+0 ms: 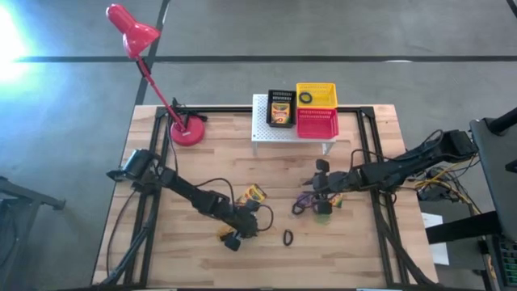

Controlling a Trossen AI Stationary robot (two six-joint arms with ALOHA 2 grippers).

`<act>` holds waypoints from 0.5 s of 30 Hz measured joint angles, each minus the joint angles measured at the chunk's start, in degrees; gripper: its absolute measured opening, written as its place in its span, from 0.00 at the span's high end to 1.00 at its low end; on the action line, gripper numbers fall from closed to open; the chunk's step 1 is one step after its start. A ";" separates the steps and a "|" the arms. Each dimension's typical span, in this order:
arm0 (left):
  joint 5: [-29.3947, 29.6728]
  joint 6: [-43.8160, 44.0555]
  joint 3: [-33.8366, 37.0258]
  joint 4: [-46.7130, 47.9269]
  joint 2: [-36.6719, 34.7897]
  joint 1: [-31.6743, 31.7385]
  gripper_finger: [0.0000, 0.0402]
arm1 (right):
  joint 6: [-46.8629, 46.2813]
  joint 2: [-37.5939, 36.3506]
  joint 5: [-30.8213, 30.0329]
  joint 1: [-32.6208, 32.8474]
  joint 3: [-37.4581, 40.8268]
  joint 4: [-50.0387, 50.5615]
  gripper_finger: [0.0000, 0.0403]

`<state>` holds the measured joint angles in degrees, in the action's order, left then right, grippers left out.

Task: Pick & Place Office Desk Supplies
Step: Put the yellow rubber band into the red basket on the shelf

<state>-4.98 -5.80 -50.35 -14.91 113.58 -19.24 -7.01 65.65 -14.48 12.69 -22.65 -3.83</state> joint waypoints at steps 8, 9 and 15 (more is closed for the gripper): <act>5.41 1.72 0.91 3.99 -5.91 3.04 0.99 | -0.38 0.04 -0.26 0.04 2.89 -9.62 0.69; 7.80 0.89 0.91 3.81 -7.67 3.89 0.99 | 0.24 0.23 -0.26 0.04 3.67 -13.53 0.69; 9.89 -4.44 0.65 4.21 -15.27 8.42 1.00 | 8.39 3.94 -0.24 -0.52 8.20 -41.12 0.67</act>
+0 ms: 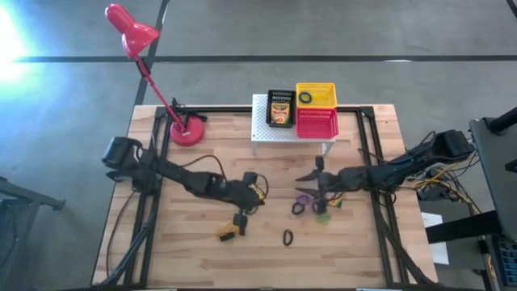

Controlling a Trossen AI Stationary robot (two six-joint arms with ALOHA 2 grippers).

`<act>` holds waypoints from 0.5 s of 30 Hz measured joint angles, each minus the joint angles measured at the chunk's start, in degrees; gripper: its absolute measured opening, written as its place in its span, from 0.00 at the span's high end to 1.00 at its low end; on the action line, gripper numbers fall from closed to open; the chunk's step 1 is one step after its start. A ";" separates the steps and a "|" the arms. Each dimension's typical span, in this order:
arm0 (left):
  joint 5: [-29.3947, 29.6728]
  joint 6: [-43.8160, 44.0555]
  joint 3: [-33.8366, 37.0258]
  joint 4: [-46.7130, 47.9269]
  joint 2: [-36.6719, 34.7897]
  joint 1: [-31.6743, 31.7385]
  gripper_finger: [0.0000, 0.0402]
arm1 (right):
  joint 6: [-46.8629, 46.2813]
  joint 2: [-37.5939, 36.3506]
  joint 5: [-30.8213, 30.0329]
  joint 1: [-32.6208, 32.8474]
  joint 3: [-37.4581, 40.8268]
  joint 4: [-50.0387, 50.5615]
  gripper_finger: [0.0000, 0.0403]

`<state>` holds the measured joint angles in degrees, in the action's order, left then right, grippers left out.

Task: Pick & Place Office Desk Supplies
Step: Put the yellow rubber band into the red basket on the shelf

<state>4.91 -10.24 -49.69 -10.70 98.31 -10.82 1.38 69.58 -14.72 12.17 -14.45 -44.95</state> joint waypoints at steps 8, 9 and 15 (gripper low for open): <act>-2.25 -12.25 0.08 7.31 -0.08 3.61 1.00 | 1.38 6.60 0.62 -6.04 -3.44 -7.90 0.55; -1.75 -11.47 0.23 9.21 -0.09 4.33 1.00 | 1.36 7.79 1.27 -7.00 -4.06 -7.66 0.53; -1.48 -10.50 2.37 12.39 -0.21 6.81 1.00 | -1.21 17.64 12.98 -9.91 -9.79 -7.46 0.49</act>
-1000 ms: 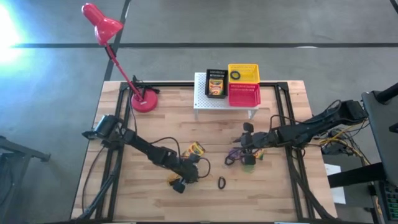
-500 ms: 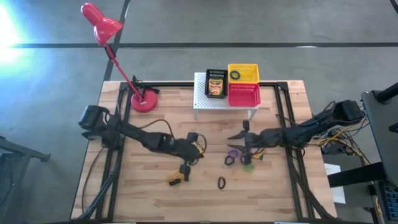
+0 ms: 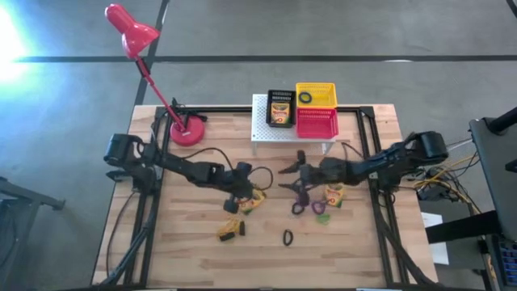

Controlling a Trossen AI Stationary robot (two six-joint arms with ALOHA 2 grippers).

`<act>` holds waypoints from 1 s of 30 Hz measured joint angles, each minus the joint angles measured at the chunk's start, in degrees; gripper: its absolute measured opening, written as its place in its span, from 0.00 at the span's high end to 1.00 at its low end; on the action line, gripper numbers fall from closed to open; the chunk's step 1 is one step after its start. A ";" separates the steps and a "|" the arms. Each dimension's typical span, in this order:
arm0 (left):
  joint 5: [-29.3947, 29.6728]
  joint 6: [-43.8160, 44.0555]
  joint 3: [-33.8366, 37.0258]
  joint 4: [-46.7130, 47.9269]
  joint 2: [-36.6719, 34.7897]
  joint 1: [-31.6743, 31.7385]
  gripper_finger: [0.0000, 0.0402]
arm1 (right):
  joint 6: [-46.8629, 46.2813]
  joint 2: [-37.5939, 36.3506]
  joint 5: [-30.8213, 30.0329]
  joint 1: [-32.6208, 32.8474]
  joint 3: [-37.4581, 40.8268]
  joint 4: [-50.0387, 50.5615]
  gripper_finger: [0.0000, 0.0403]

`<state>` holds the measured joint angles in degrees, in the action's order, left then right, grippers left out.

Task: Pick & Place Office Desk Supplies
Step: Put the yellow rubber band into the red basket on the shelf

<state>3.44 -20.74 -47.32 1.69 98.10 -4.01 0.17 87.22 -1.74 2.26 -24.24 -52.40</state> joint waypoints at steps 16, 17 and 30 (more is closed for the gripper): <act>8.05 13.24 9.93 -42.73 1.34 -1.16 1.00 | -2.55 8.15 -1.12 -0.46 -14.68 25.13 0.53; 7.98 13.04 9.83 -42.64 1.34 -1.14 1.00 | -2.14 8.01 -1.27 -0.43 -14.66 25.24 0.55; 8.18 13.59 6.84 -42.78 1.34 -1.09 1.00 | -1.03 9.08 -1.50 -0.43 -14.40 19.17 0.86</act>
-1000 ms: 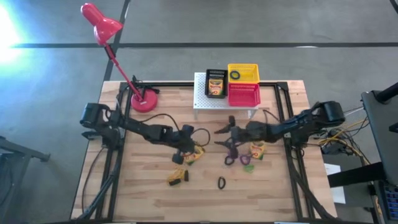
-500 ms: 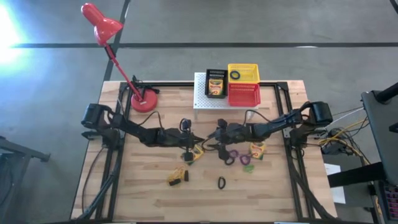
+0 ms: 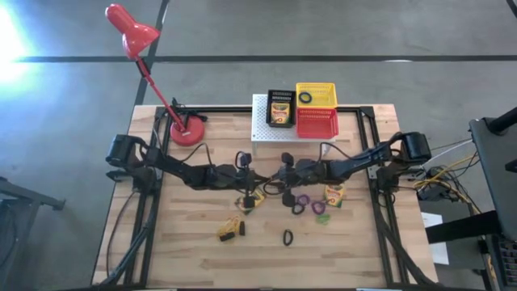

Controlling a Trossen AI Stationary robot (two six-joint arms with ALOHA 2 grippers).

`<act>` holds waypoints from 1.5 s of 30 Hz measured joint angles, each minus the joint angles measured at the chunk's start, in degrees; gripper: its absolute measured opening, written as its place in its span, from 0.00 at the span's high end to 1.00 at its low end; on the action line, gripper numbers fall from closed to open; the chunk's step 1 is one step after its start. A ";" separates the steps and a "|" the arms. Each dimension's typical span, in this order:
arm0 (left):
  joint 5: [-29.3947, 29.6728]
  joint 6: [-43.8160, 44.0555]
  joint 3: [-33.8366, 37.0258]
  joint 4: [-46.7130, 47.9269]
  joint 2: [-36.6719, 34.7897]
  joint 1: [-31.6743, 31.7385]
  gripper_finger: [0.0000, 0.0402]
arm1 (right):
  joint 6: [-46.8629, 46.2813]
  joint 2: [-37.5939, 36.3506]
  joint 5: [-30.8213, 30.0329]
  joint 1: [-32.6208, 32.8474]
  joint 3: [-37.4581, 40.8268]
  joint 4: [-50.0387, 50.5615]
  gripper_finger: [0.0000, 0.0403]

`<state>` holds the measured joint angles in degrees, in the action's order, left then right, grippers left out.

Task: Pick & Place Office Desk Supplies
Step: Put the yellow rubber band into the red basket on the shelf

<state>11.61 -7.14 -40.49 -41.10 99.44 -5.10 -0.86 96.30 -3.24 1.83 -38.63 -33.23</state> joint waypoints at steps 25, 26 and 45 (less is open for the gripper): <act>3.10 6.85 -0.49 13.31 -7.65 0.07 0.69 | 8.01 -37.93 -13.65 -2.67 -8.04 39.47 0.98; 3.44 7.54 -0.49 13.33 -7.36 0.07 0.69 | 8.69 -38.99 -16.66 -3.98 -9.86 41.58 0.98; 6.35 10.34 -0.44 13.11 -6.27 1.22 0.69 | 17.77 -27.38 -1.05 -32.33 -22.39 66.60 0.98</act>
<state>17.97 3.19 -40.93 -27.99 93.17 -3.88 16.90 68.93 -4.30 -30.51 -61.02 33.37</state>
